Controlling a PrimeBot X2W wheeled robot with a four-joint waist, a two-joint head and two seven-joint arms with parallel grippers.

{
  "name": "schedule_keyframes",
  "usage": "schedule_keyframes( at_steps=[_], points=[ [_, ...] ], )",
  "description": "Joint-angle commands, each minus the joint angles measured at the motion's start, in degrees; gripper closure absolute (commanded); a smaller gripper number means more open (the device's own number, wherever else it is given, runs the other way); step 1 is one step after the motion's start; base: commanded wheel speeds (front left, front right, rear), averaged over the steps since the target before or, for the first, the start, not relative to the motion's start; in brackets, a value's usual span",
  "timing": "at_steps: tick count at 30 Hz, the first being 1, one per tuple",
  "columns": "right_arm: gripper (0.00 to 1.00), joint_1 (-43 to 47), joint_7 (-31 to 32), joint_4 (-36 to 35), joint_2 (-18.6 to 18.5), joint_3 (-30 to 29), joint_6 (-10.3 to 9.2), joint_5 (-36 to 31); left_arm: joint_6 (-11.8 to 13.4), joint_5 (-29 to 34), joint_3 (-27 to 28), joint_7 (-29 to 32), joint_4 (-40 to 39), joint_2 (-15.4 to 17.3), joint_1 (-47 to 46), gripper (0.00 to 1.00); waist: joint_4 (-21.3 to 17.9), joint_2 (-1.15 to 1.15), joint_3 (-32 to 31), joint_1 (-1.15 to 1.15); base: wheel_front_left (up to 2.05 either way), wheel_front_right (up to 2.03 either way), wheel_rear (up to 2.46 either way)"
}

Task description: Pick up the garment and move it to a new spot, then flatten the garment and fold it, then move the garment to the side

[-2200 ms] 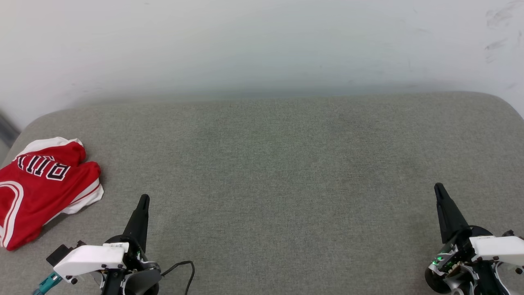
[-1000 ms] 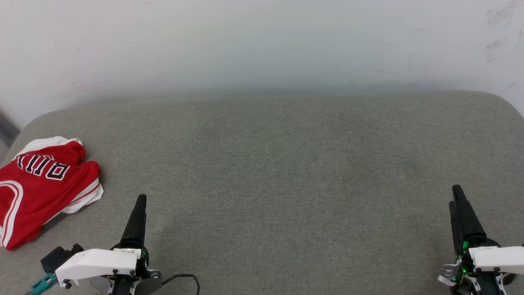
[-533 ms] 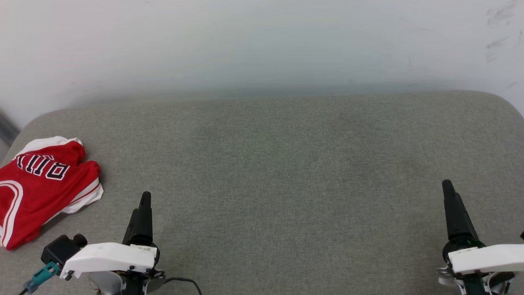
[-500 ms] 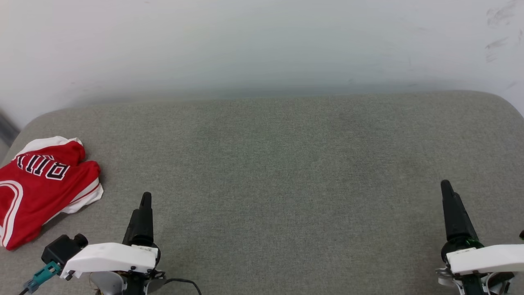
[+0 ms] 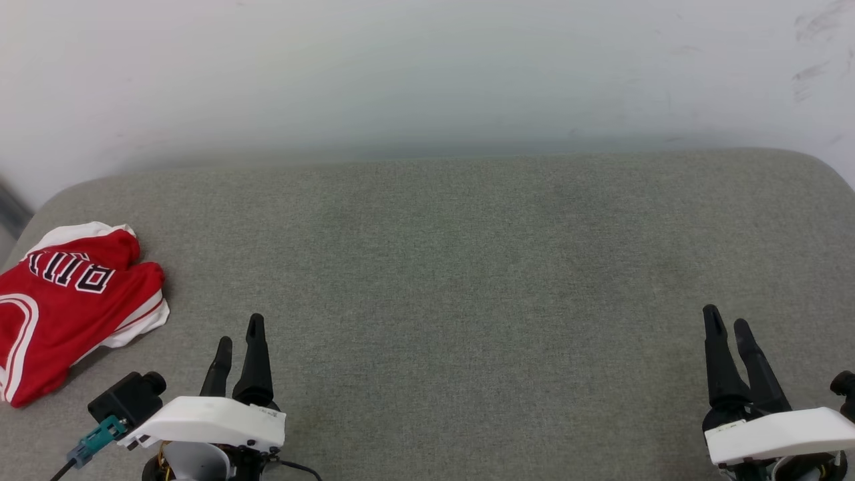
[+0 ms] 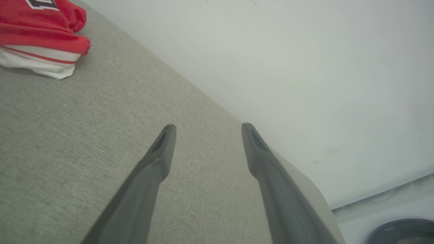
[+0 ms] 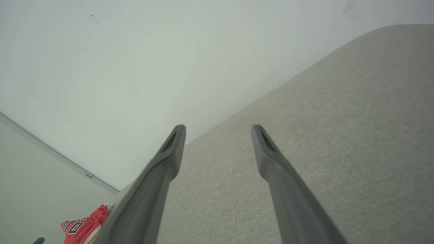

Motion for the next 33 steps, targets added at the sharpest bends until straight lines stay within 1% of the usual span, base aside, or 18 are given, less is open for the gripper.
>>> schedule_keyframes(
  at_steps=[1, 18, 33],
  points=[
    [0.00, -0.2, -0.6, -1.3, -0.1, 0.0, 0.01, -2.2, 0.5, 2.1, -0.3, -0.6, -1.0, 0.3, -0.1, 0.00, 0.0, 0.00, 0.0, 0.00, 0.00, 0.00, 0.00],
    [0.00, 1.7, -3.4, -3.0, 0.0, 0.8, 0.01, -15.0, 1.2, 14.5, -2.9, -3.5, -2.0, 0.3, 1.2, 0.00, -0.1, 0.00, 0.2, 0.00, 0.00, 0.00, 0.00],
    [0.00, 2.9, -5.7, -4.8, 0.0, 0.5, 0.01, -23.5, 1.4, 23.9, -4.6, -5.6, -3.0, 0.3, 2.2, 0.00, -0.4, 0.00, 0.2, 0.00, 0.00, 0.00, 0.00]
  ],
)
